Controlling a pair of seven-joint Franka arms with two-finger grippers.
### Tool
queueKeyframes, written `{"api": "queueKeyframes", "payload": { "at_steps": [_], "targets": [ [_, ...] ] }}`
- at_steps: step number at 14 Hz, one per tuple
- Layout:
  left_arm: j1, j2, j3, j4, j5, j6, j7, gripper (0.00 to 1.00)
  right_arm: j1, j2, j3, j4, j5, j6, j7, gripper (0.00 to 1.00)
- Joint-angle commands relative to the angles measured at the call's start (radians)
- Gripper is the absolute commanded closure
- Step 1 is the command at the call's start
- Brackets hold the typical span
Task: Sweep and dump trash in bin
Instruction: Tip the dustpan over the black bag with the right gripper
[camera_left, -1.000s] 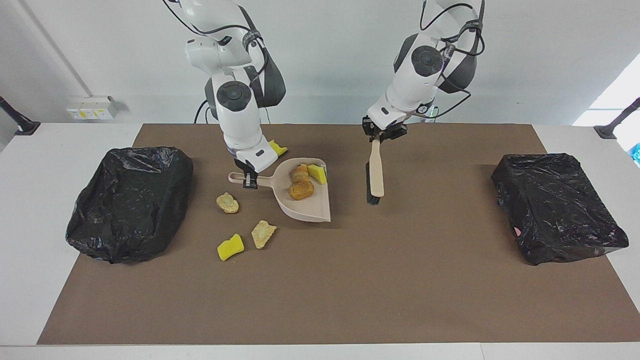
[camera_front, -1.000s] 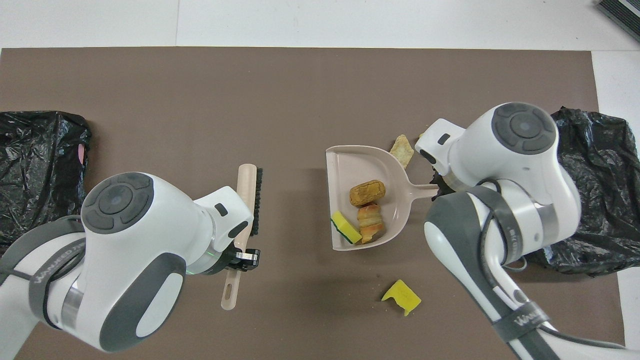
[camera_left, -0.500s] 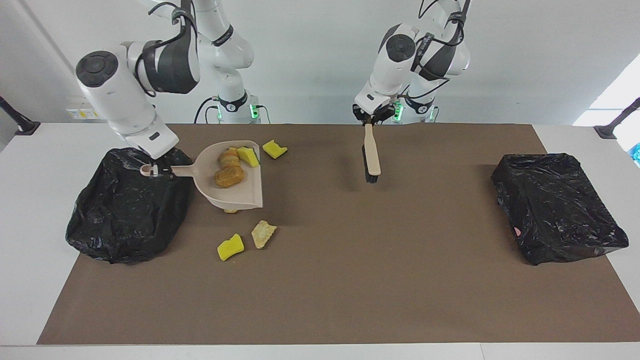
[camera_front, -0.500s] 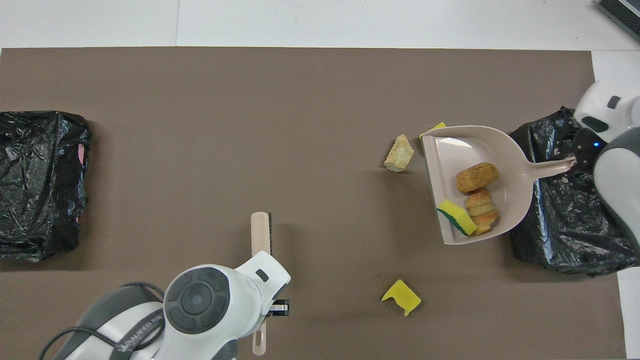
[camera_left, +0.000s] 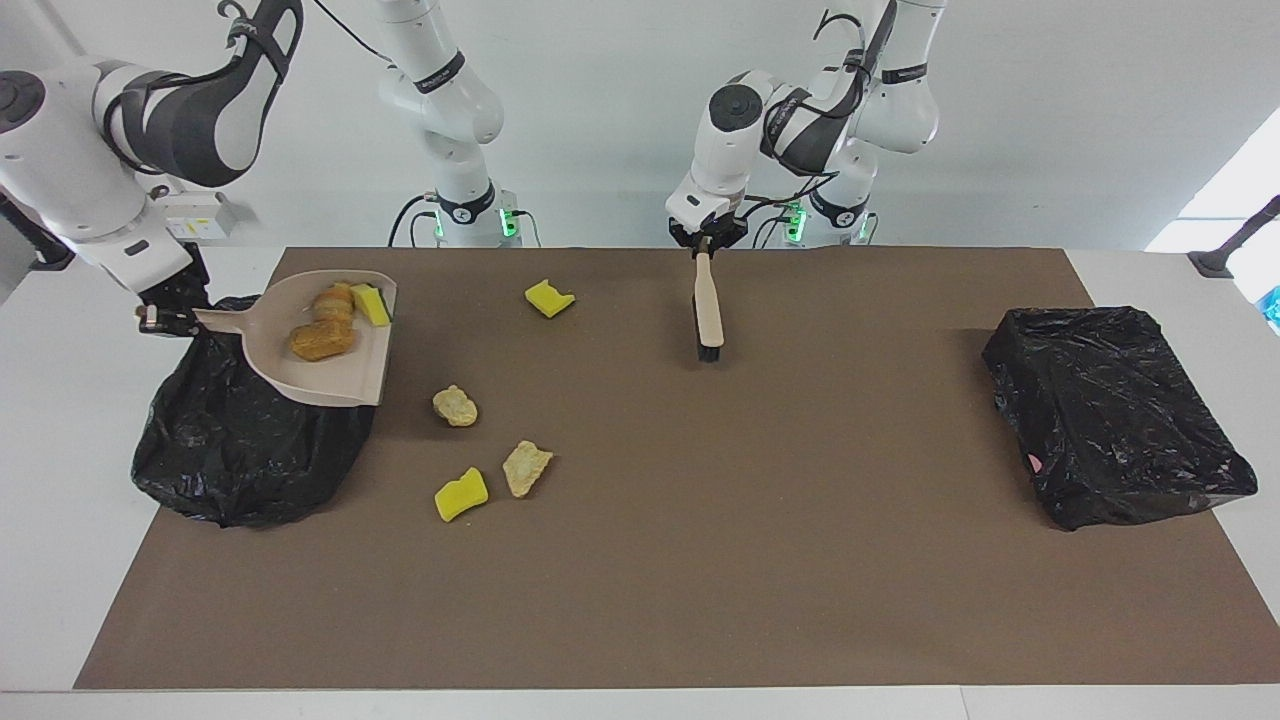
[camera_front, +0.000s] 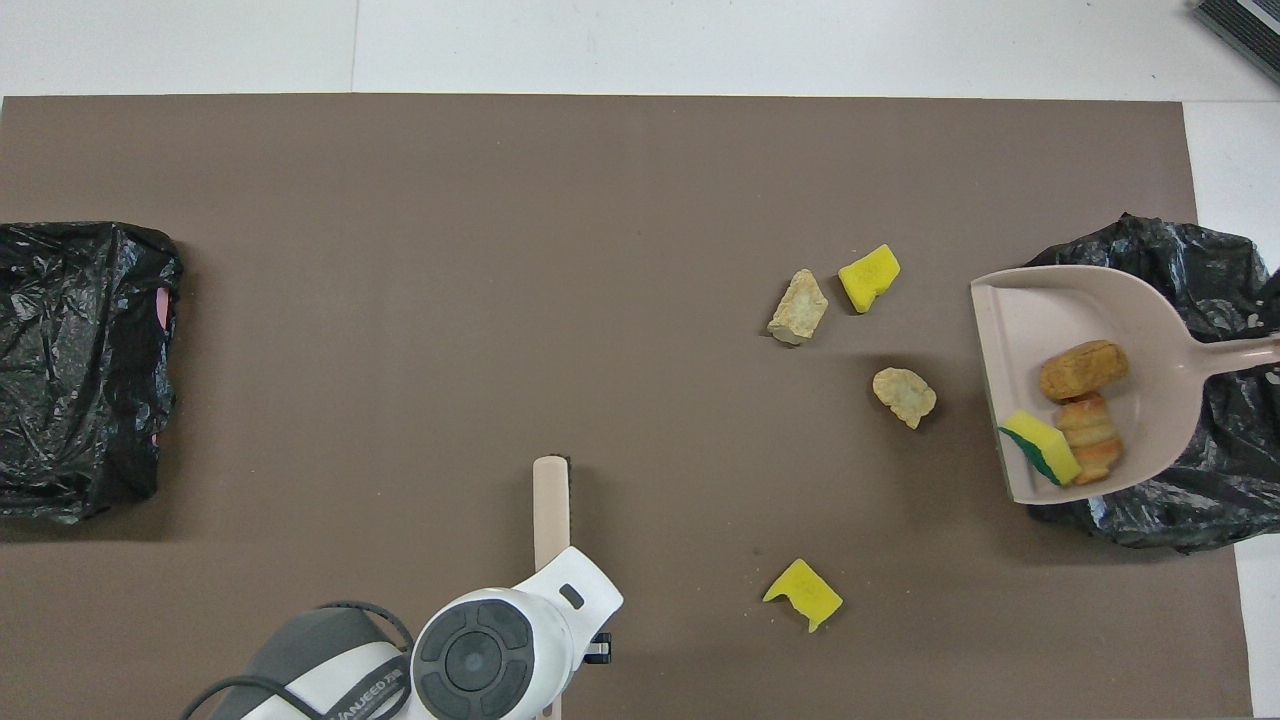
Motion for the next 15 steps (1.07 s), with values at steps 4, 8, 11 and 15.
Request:
{"api": "queueKeyframes", "payload": {
  "at_steps": [4, 8, 11, 15],
  "targets": [
    [-0.047, 0.031, 0.012, -0.025, -0.002, 0.061, -0.044, 1.00, -0.089, -0.018, -0.014, -0.013, -0.125, 0.155, -0.027, 1.00],
    [-0.044, 0.036, 0.013, -0.031, -0.002, 0.069, -0.036, 0.55, -0.096, -0.033, -0.008, -0.042, -0.315, 0.194, 0.061, 1.00],
    [-0.034, 0.037, 0.013, -0.030, -0.002, 0.052, -0.035, 0.15, -0.080, -0.049, -0.005, -0.067, -0.402, 0.179, 0.158, 1.00],
    [0.002, 0.046, 0.017, -0.016, -0.002, 0.043, -0.040, 0.00, 0.005, -0.069, -0.005, -0.100, -0.537, 0.109, 0.260, 1.00]
  ]
}}
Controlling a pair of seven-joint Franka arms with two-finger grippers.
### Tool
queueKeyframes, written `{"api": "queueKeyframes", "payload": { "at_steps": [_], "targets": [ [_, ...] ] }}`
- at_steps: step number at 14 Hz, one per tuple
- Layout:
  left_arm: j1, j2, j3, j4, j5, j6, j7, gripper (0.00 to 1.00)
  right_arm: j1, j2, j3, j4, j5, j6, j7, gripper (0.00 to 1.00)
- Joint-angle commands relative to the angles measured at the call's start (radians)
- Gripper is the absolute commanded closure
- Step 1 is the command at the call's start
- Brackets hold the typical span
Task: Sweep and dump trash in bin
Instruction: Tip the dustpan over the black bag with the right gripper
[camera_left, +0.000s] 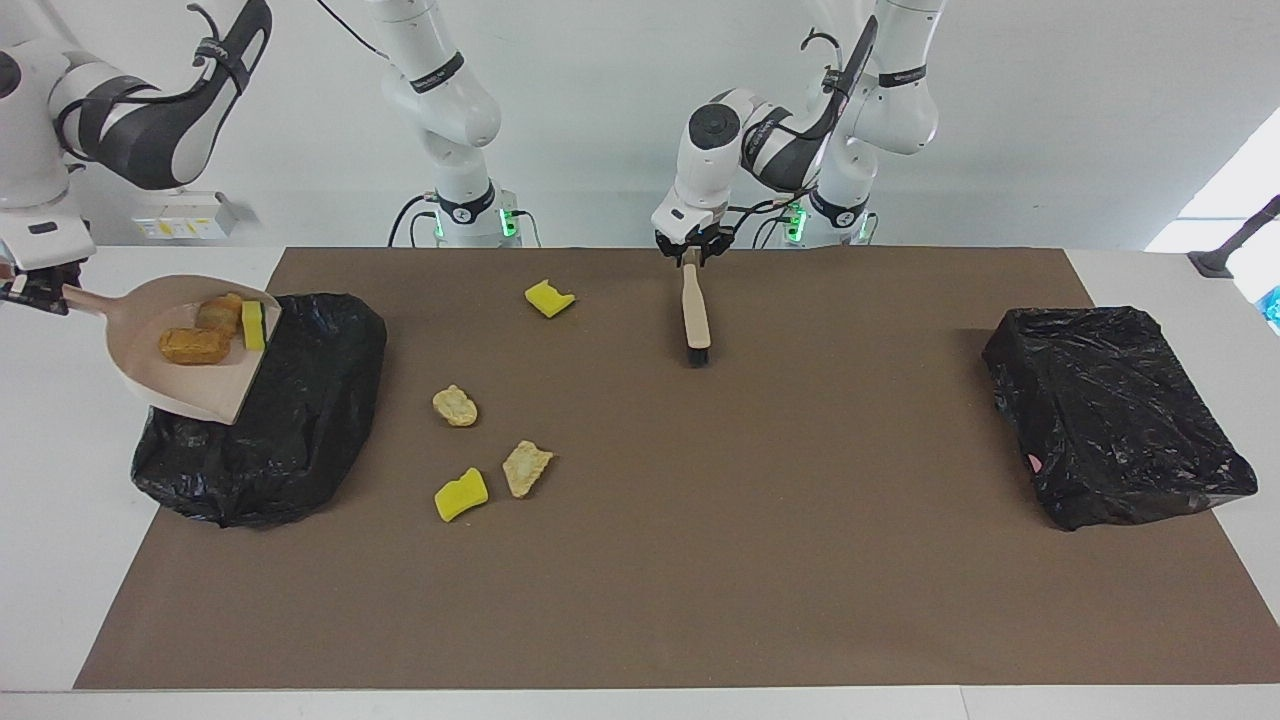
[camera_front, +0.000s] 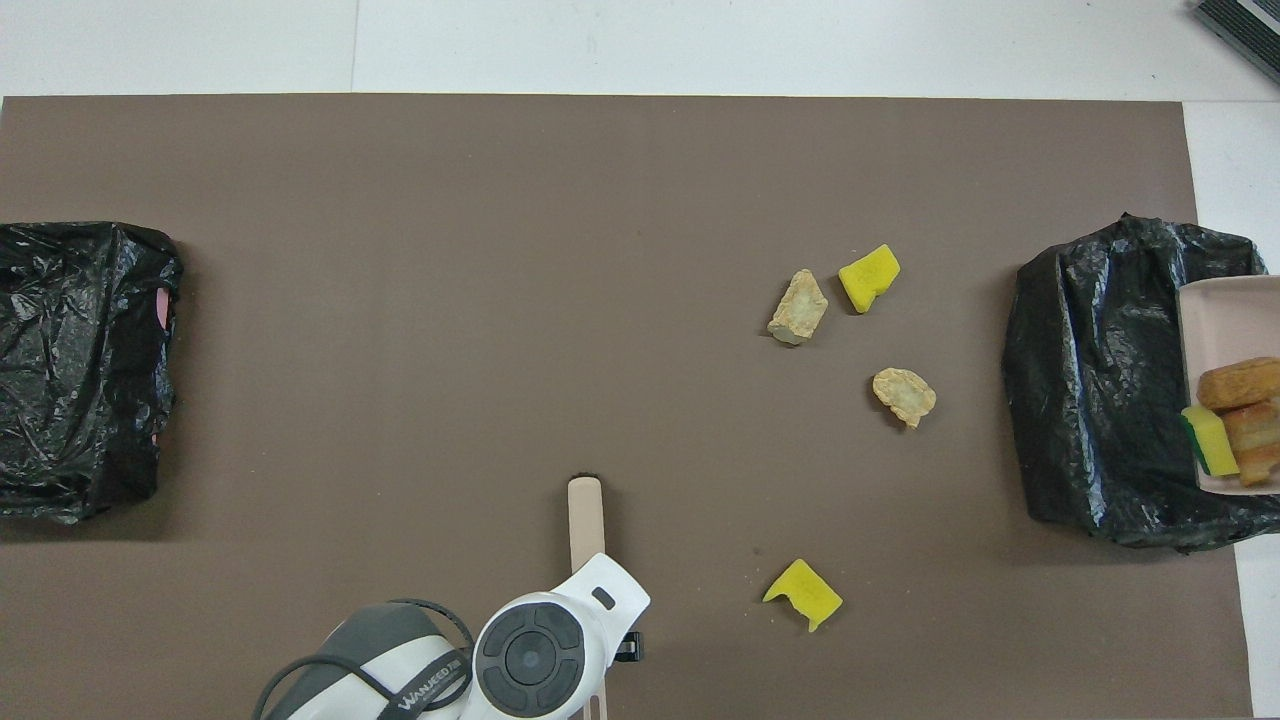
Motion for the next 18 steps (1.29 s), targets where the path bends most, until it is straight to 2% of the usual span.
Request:
{"api": "queueKeyframes", "payload": {
  "at_steps": [1, 4, 6, 11, 14, 18],
  "targets": [
    [0.057, -0.005, 0.005, 0.007, -0.002, -0.002, -0.002, 0.00, 0.065, -0.041, 0.003, -0.042, -0.105, -0.065, 0.061, 1.00],
    [0.193, -0.007, 0.008, 0.096, 0.000, -0.052, -0.001, 0.00, 0.095, -0.043, 0.003, -0.042, -0.178, -0.093, 0.113, 1.00],
    [0.291, -0.013, 0.008, 0.165, 0.044, -0.118, 0.004, 0.00, 0.102, -0.043, 0.003, -0.040, -0.221, -0.094, 0.145, 1.00],
    [0.486, -0.030, 0.013, 0.254, 0.093, -0.292, 0.183, 0.00, 0.107, -0.067, 0.013, -0.030, -0.247, -0.096, 0.150, 1.00],
    [0.586, -0.036, 0.013, 0.256, 0.136, -0.362, 0.271, 0.00, 0.107, -0.104, 0.042, -0.019, -0.216, -0.148, 0.153, 1.00],
    [0.712, -0.046, 0.013, 0.256, 0.146, -0.364, 0.384, 0.00, 0.106, -0.108, 0.061, 0.004, -0.098, -0.240, 0.225, 1.00]
  ]
}}
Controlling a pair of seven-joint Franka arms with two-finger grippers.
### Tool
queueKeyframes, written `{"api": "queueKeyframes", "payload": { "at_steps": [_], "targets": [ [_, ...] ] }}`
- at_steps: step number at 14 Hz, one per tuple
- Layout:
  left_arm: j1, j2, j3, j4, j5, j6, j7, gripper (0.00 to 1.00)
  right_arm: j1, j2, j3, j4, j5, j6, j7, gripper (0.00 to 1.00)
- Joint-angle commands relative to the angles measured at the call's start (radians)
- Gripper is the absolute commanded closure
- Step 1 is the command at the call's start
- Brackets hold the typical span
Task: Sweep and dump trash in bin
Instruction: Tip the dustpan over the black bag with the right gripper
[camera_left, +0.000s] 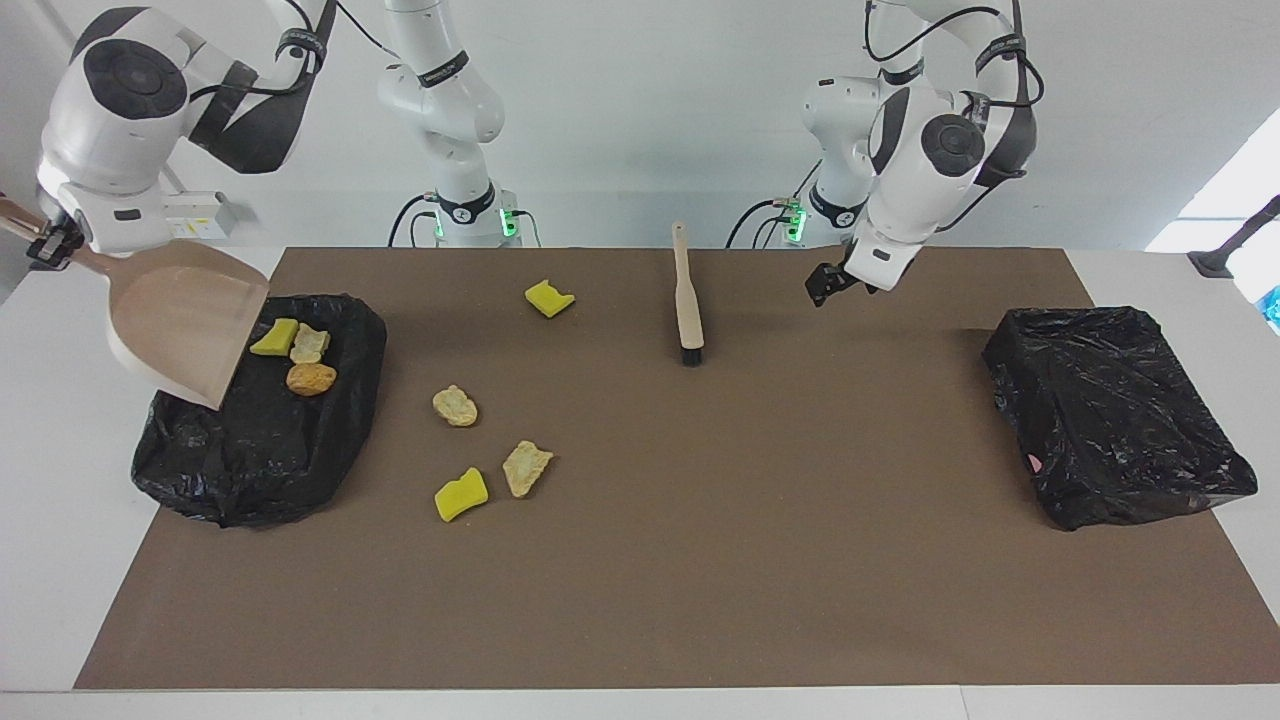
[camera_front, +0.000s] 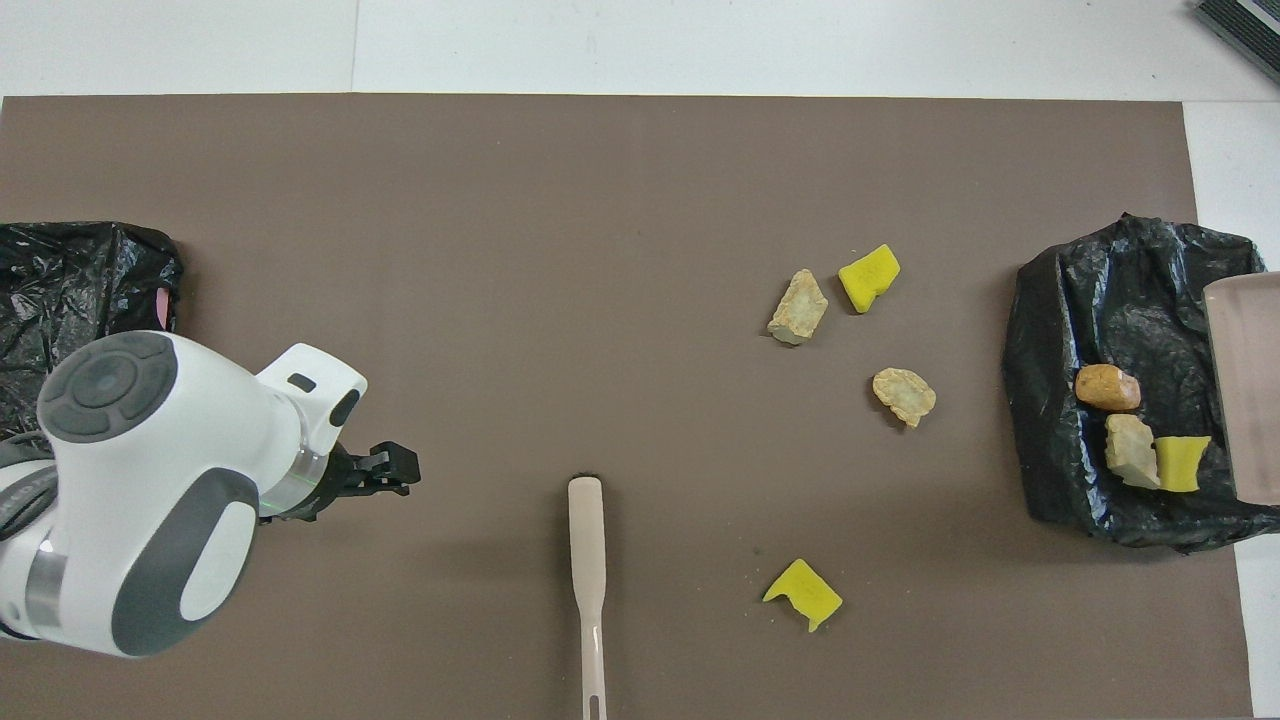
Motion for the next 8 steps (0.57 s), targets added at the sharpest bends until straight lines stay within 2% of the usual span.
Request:
{"api": "queueKeyframes", "payload": {
  "at_steps": [1, 6, 8],
  "targets": [
    [0.079, -0.017, -0.011, 0.009, 0.011, -0.027, 0.069, 0.00, -0.004, -0.003, 0.004, 0.009, 0.085, -0.049, 0.092, 1.00],
    [0.179, 0.000, -0.012, 0.130, 0.066, -0.074, 0.192, 0.00, -0.003, -0.038, 0.005, -0.031, 0.290, -0.127, 0.356, 1.00],
    [0.194, 0.003, -0.011, 0.181, 0.066, -0.107, 0.230, 0.00, 0.041, -0.052, 0.005, -0.049, 0.350, -0.159, 0.509, 1.00]
  ]
}}
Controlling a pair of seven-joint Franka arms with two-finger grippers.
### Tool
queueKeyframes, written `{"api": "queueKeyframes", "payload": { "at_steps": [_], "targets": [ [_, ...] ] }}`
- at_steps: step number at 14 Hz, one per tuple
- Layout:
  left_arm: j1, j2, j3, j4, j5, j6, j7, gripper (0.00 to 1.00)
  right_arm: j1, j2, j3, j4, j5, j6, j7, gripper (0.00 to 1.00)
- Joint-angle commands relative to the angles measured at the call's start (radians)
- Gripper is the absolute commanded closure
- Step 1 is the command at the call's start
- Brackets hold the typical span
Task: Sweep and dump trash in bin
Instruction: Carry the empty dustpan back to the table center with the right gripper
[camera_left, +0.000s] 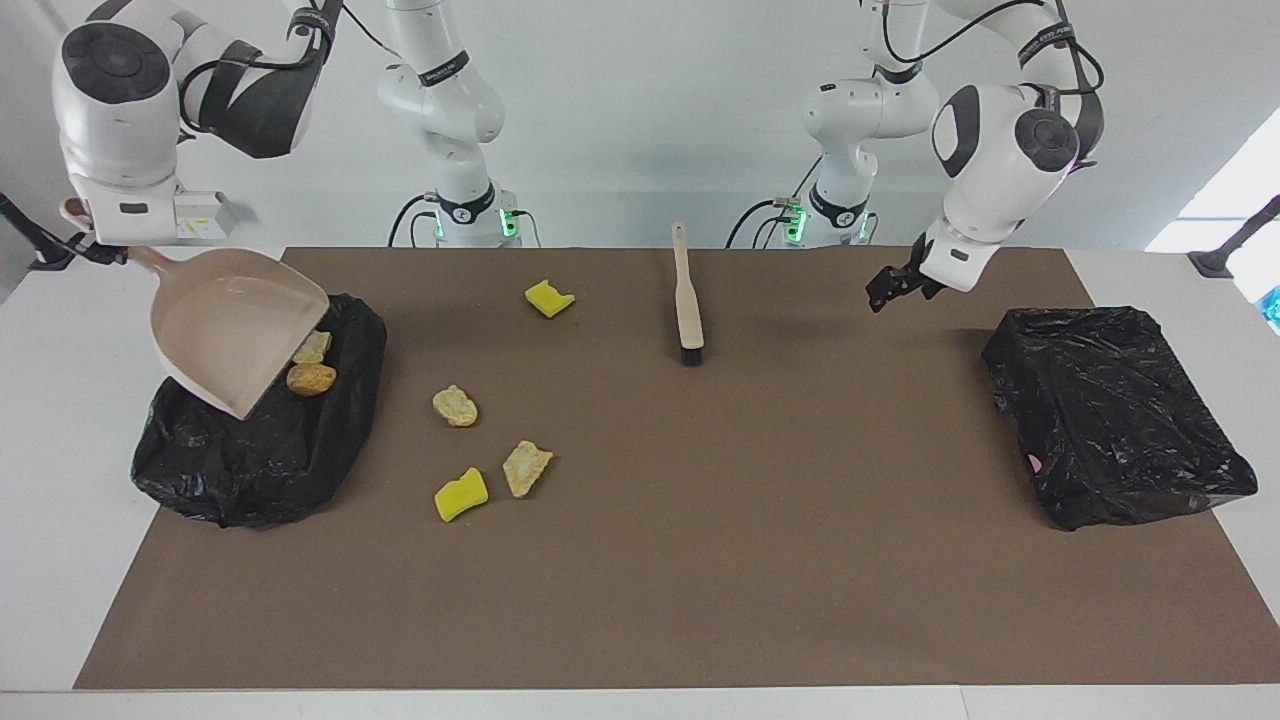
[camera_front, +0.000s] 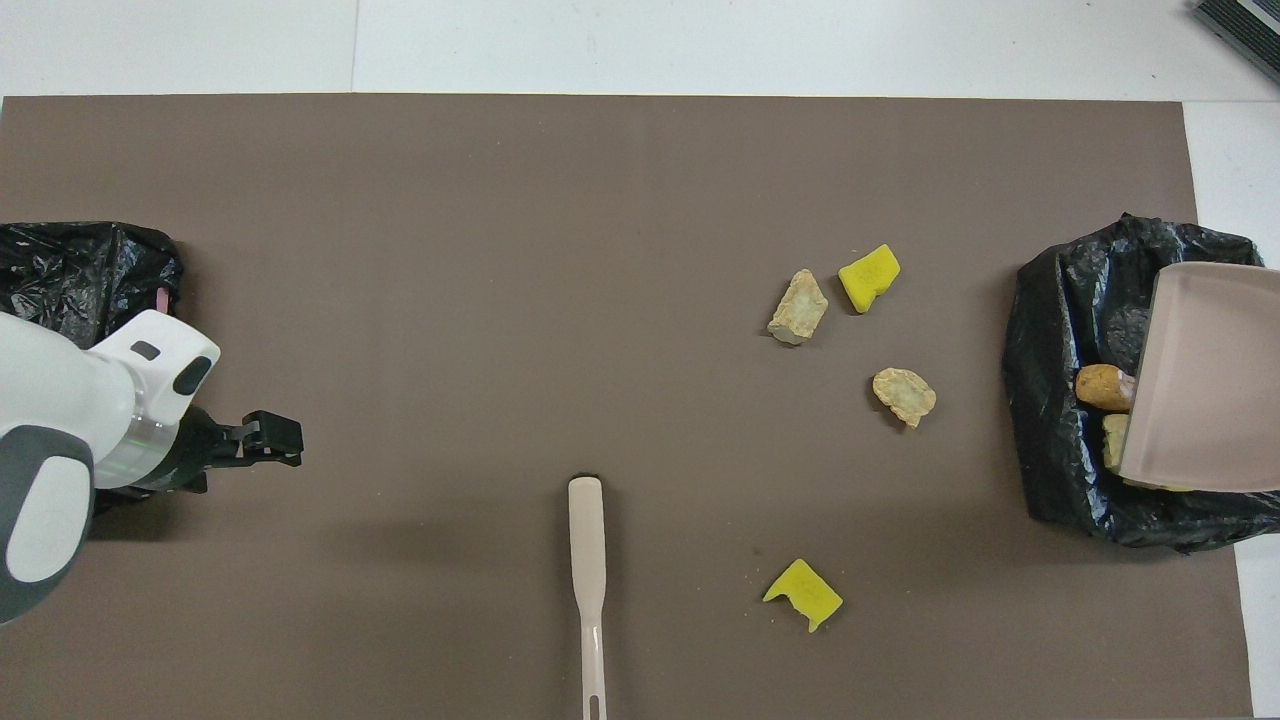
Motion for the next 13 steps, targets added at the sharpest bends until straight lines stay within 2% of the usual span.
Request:
{"api": "queueKeyframes", "payload": {
  "at_steps": [1, 6, 11, 13],
  "targets": [
    [0.032, 0.016, -0.012, 0.086, 0.019, -0.076, 0.065, 0.00, 0.046, -0.050, 0.004, -0.047, 0.080, -0.045, 0.202, 1.00],
    [0.037, 0.043, -0.006, 0.264, 0.021, -0.168, 0.126, 0.00, 0.156, -0.079, 0.004, -0.112, 0.270, -0.071, 0.602, 1.00],
    [0.035, 0.146, -0.005, 0.505, 0.024, -0.323, 0.123, 0.00, 0.334, -0.042, 0.004, -0.126, 0.434, -0.044, 1.045, 1.00],
    [0.032, 0.149, -0.006, 0.501, 0.031, -0.294, 0.126, 0.00, 0.429, -0.007, 0.004, -0.122, 0.483, 0.008, 1.220, 1.00]
  ]
}}
